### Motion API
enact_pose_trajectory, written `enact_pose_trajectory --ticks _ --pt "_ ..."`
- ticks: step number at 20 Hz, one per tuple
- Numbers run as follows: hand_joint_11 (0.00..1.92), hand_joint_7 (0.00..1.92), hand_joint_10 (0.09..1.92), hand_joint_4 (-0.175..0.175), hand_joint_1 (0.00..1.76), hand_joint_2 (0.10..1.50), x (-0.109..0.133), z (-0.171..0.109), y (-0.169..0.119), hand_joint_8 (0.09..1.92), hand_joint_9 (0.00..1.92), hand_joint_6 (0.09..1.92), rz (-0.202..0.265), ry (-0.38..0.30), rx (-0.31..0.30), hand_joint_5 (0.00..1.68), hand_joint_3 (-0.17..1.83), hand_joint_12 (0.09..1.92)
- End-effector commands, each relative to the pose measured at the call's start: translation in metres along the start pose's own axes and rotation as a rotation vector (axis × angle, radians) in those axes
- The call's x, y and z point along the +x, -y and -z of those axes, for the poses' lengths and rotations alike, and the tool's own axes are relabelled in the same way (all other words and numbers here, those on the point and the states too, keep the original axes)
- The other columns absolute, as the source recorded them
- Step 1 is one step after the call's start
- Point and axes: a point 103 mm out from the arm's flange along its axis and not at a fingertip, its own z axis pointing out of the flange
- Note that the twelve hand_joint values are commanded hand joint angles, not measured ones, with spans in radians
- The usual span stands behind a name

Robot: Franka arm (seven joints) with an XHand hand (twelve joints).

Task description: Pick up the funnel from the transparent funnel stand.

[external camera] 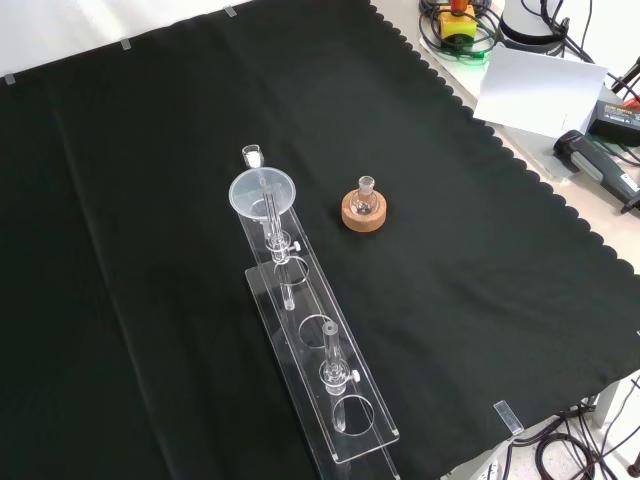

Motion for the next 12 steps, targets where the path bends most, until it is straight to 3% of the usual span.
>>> enact_pose_trajectory --ticks 1,3,7,8,9,11,12 --pt "0.00 0.16 0.34 0.029 0.35 0.57 0.010 -0.002 0.000 0.12 0.09 0.09 -0.007 -0.007 -0.015 0.10 0.25 1.26" --pt "0.00 0.06 0.33 0.027 0.28 0.58 0.032 -0.009 0.004 0.09 0.02 0.09 0.000 -0.009 -0.055 0.02 0.17 1.26" --pt "0.00 0.04 0.31 0.026 0.15 0.57 0.060 -0.019 0.005 0.10 0.00 0.09 0.043 0.039 -0.058 0.00 0.11 1.24" --pt "0.00 0.02 0.19 0.028 0.15 0.57 0.065 -0.021 0.004 0.09 0.00 0.09 0.063 0.052 -0.046 0.00 0.10 1.14" --pt "0.00 0.01 0.10 0.035 0.15 0.58 0.068 -0.022 0.003 0.09 0.00 0.09 0.078 0.055 -0.039 0.00 0.09 0.92" --pt "0.00 0.00 0.09 0.051 0.18 0.58 0.073 -0.022 -0.001 0.09 0.00 0.09 0.098 0.043 -0.049 0.00 0.06 0.31" --pt "0.00 0.00 0.09 0.055 0.20 0.59 0.076 -0.023 -0.004 0.09 0.00 0.09 0.105 0.036 -0.052 0.00 0.05 0.16"
